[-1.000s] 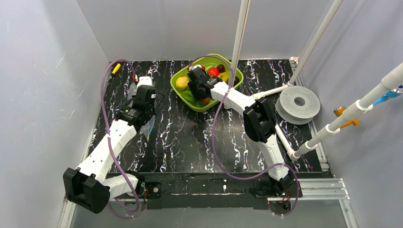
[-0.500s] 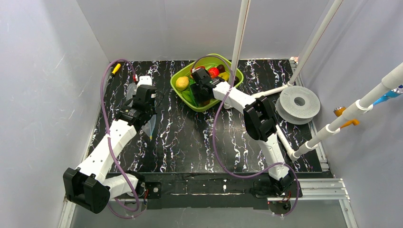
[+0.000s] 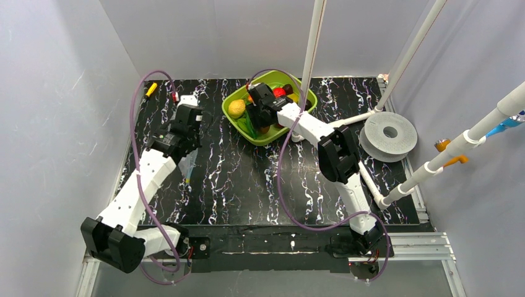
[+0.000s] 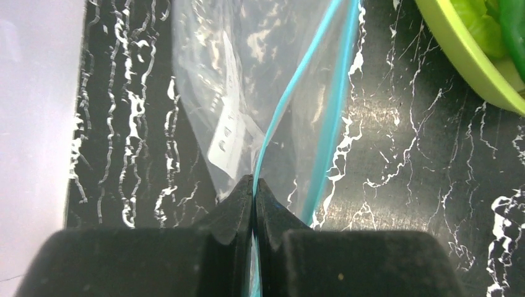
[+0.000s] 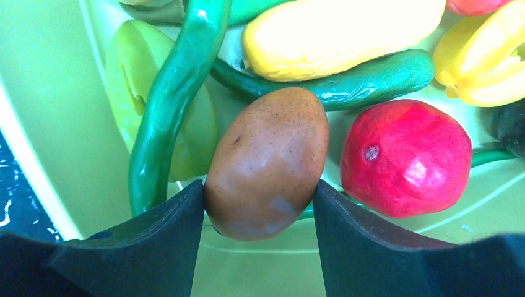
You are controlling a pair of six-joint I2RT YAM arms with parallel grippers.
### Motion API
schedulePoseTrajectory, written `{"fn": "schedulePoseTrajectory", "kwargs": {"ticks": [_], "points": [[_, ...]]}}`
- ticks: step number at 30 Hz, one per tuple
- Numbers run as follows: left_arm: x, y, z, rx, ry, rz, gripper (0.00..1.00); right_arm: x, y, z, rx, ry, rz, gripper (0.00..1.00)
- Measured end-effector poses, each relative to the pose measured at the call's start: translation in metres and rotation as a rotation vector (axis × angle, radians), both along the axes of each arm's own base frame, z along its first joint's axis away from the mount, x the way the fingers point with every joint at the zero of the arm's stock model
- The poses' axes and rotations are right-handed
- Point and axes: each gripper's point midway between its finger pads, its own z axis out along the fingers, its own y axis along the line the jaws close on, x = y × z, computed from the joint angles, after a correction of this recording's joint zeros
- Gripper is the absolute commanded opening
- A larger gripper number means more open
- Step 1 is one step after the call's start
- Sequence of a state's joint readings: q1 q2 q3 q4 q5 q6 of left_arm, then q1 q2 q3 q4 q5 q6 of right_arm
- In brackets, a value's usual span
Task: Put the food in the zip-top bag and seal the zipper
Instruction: Pick up the fake vegetable from the bin.
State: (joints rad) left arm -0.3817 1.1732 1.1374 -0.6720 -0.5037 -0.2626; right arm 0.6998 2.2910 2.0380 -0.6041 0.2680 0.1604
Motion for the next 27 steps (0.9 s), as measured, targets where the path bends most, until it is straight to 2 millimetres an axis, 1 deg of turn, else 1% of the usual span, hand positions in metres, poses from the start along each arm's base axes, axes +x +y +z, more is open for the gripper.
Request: {"fn": "schedulePoseTrajectory", "kwargs": {"ticks": [1,4,6,8,10,11,13,16,19,21,24,27], "points": [[-0.002,0.001,0.009,0.004,0.007,-0.001,0.00,-0.001,0.001,0.003,0.006,-0.001,0.004,0.13],[-0.007,0.005,0.044,0.010,-0.012,-0.003,0.00,-0.002,0.003,0.014,0.026,-0.012,0.014,0.08],[-0.013,0.008,0.071,0.008,-0.030,-0.003,0.00,-0.004,0.005,0.030,0.050,-0.028,0.023,0.06],[-0.020,0.010,0.083,0.005,-0.026,-0.006,0.00,-0.006,0.006,0.046,0.074,-0.047,0.029,0.03],[-0.025,0.009,0.083,0.004,0.009,-0.013,0.00,-0.008,0.008,0.062,0.098,-0.070,0.035,0.01],[-0.027,0.008,0.077,0.006,0.045,-0.017,0.00,-0.010,0.008,0.070,0.111,-0.079,0.038,0.01],[-0.029,0.003,0.058,0.016,0.141,-0.029,0.00,-0.015,0.008,0.081,0.131,-0.090,0.045,0.01],[-0.021,-0.010,0.022,0.053,0.283,-0.048,0.00,-0.021,0.007,0.093,0.157,-0.097,0.051,0.01],[-0.014,-0.032,-0.015,0.068,0.407,-0.086,0.00,-0.031,0.004,0.097,0.179,-0.084,0.056,0.01],[-0.010,-0.051,-0.038,0.014,0.454,-0.123,0.00,-0.040,0.001,0.097,0.193,-0.065,0.064,0.01],[-0.009,-0.079,-0.058,-0.105,0.464,-0.179,0.00,-0.057,-0.003,0.098,0.225,-0.036,0.071,0.01],[-0.006,-0.102,-0.068,-0.217,0.451,-0.229,0.00,-0.074,-0.007,0.105,0.269,-0.012,0.080,0.01]]}}
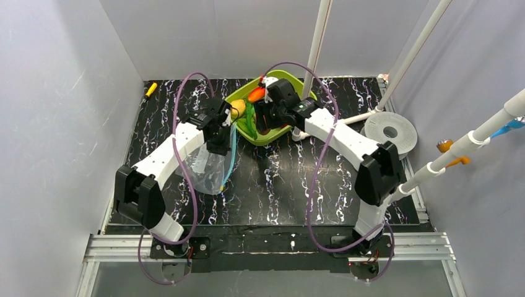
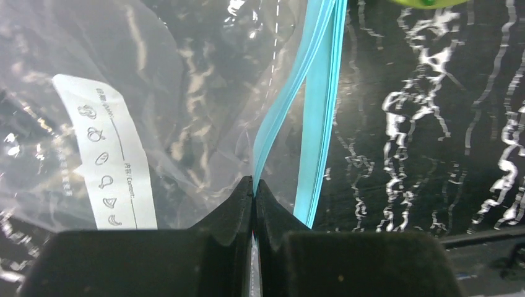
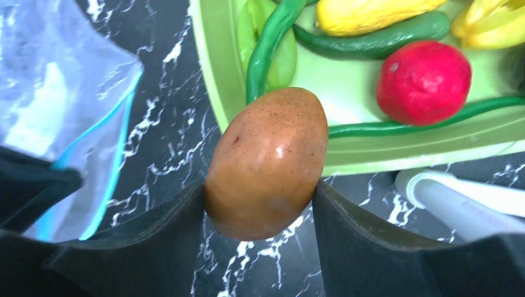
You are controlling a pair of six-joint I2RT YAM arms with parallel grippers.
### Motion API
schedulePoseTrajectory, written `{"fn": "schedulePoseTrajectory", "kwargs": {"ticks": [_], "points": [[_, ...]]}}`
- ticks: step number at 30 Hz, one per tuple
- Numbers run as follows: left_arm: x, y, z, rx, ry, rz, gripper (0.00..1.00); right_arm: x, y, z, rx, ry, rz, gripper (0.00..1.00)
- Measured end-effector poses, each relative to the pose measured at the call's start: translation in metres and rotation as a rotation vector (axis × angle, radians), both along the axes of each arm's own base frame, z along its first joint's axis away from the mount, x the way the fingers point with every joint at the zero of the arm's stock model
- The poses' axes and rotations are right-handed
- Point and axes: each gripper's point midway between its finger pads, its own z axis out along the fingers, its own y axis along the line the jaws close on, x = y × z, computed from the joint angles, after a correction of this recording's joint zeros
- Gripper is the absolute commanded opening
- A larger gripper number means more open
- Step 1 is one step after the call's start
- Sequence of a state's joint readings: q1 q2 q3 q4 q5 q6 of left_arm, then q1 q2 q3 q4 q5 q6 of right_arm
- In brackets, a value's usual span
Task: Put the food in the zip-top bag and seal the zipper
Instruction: Pick up the fake vegetable from the bin, then place the fake vegetable in the zipper food storage bag.
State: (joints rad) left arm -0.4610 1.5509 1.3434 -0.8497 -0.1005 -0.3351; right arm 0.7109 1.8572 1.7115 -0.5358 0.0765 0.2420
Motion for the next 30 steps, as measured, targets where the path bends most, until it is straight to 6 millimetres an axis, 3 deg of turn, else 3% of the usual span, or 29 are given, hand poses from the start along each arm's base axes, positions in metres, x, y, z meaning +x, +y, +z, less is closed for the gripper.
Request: {"fn": "schedulePoseTrajectory", "kwargs": {"ticks": [8,17,23,30], "points": [[0.000,-0.027,-0.008,-0.193,-0.030,-0.039,0.00,-0.051,0.005,0.027,0.221,0.080,0.060,0.01],[0.007,-0.042,0.005,-0.303,-0.064,-0.055,0.00,-0.115,0.050,0.042,0.443,0.160,0.229,0.01],[0.003,-0.040,0.013,-0.335,-0.079,-0.039,0.00,-0.121,0.061,0.044,0.459,0.151,0.252,0.01],[-0.005,-0.036,0.047,-0.398,-0.163,-0.040,0.00,-0.114,0.068,0.024,0.430,0.162,0.222,0.01]]}}
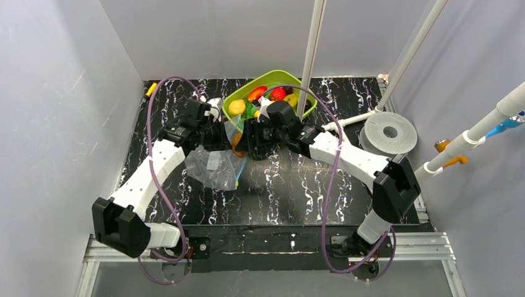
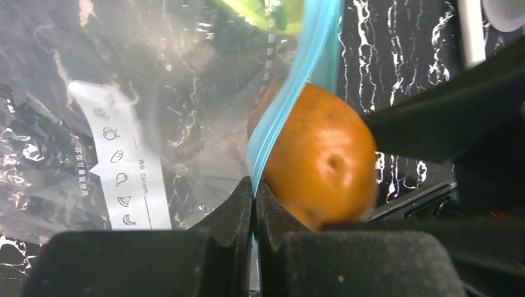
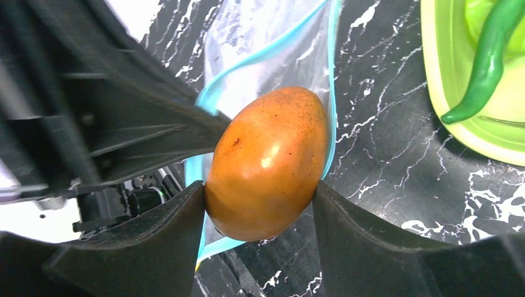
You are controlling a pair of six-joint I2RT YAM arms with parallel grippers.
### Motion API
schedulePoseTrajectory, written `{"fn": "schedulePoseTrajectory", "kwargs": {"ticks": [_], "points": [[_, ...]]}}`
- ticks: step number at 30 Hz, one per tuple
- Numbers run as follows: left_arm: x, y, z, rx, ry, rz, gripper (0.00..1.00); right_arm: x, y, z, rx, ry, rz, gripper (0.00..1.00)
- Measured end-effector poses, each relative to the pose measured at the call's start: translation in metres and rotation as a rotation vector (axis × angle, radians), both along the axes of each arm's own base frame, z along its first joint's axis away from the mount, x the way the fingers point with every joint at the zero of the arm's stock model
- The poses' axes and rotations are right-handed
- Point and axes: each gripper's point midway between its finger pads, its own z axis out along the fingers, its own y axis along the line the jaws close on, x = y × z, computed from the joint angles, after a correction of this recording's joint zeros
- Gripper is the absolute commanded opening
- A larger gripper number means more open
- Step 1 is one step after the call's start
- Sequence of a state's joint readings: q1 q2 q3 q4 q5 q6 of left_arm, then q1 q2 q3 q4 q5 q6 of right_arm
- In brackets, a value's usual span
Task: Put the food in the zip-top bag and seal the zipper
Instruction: Place the fake vegetable in the zipper food storage bag.
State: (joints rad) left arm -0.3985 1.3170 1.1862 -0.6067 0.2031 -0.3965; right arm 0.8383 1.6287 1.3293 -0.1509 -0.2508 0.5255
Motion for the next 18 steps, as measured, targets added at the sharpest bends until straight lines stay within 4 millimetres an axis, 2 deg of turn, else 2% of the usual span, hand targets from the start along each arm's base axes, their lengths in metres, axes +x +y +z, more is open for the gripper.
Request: {"fn": "schedulePoseTrajectory", "kwargs": {"ticks": [8,9,14,16,17,18], "points": [[-0.007,-0.007,0.020,-0.078,-0.063,-0.053,0.00,0.010,-0.002,-0.028,-0.082,0.017,-0.075,0.01],[-0.008,-0.008,0.020,-0.086,-0.068,-0.058,0.00,0.010,-0.002,-0.029,-0.089,0.018,-0.079,0.05],[-0.017,-0.009,0.020,-0.122,-0.080,-0.056,0.00,0.007,0.004,-0.028,-0.088,0.017,-0.066,0.33],[-0.021,-0.007,0.021,-0.131,-0.091,-0.051,0.00,0.006,0.006,-0.024,-0.078,0.021,-0.054,0.40],[-0.022,-0.006,0.023,-0.133,-0.100,-0.048,0.00,0.005,0.007,-0.023,-0.075,0.024,-0.049,0.46],[-0.022,-0.006,0.025,-0.134,-0.110,-0.047,0.00,0.003,0.008,-0.022,-0.071,0.026,-0.042,0.58]]}}
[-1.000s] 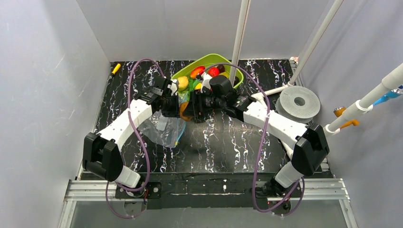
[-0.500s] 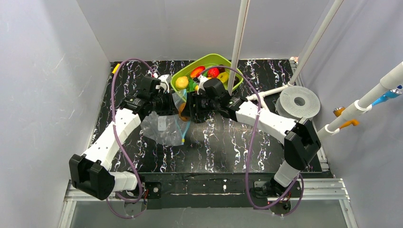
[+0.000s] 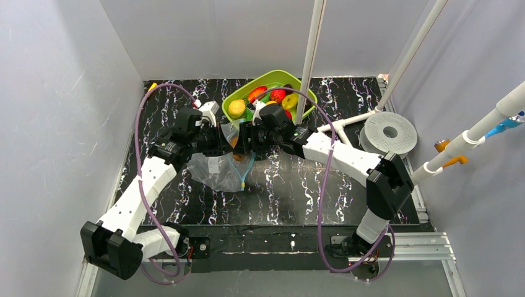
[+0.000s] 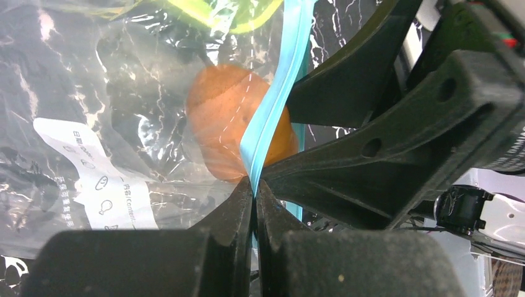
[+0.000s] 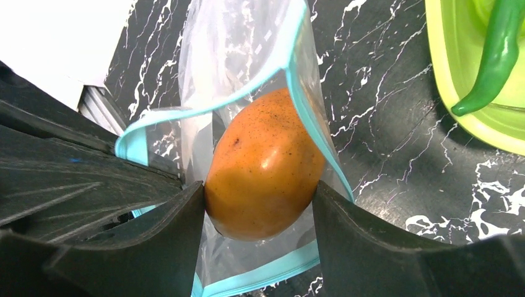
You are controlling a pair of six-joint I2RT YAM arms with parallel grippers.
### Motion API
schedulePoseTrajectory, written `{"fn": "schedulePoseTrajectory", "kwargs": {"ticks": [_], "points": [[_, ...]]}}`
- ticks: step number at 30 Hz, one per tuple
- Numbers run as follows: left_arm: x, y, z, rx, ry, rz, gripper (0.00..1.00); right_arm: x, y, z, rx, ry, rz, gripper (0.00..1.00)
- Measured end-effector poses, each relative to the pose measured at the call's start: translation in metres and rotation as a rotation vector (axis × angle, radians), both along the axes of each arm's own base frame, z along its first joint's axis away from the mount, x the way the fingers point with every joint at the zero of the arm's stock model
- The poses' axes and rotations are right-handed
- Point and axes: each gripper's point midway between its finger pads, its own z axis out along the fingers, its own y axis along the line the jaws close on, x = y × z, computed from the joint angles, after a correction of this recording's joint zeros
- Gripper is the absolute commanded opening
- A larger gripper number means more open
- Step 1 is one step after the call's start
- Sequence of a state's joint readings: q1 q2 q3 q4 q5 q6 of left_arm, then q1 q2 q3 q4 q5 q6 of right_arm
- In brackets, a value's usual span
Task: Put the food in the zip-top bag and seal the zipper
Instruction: Place the fake vegetable in the zipper food storage bag, then adjust the zipper food storage bag at the center of the board.
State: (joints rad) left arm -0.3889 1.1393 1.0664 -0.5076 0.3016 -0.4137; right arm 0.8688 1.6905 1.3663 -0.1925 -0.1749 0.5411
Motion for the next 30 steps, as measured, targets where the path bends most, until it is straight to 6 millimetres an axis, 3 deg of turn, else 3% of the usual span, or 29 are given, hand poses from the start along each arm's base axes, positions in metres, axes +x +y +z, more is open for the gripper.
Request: {"fn": "schedulePoseTrajectory", "kwargs": {"ticks": [3,8,15,26,28,30], "points": [[0.000,0.001,0.006,-0.010,-0.020,0.009,0.00,-0.004,-0.001,-0.001,-0.005,0.014,0.011,0.78],[-0.002,0.001,0.008,-0.030,-0.001,0.034,0.00,-0.011,-0.005,0.001,-0.023,0.034,0.024,0.91],[-0.009,0.009,0.022,-0.041,-0.009,0.094,0.00,-0.018,-0.010,0.031,-0.004,0.013,0.047,0.88],[-0.026,0.023,0.081,-0.123,-0.122,0.176,0.00,-0.035,-0.029,0.088,0.077,-0.064,0.056,0.85],[-0.025,0.026,0.078,-0.122,-0.138,0.197,0.00,-0.036,-0.030,0.093,0.085,-0.073,0.056,0.84],[-0.019,0.029,0.059,-0.084,-0.106,0.215,0.00,-0.036,-0.030,0.093,0.084,-0.073,0.057,0.83]]}}
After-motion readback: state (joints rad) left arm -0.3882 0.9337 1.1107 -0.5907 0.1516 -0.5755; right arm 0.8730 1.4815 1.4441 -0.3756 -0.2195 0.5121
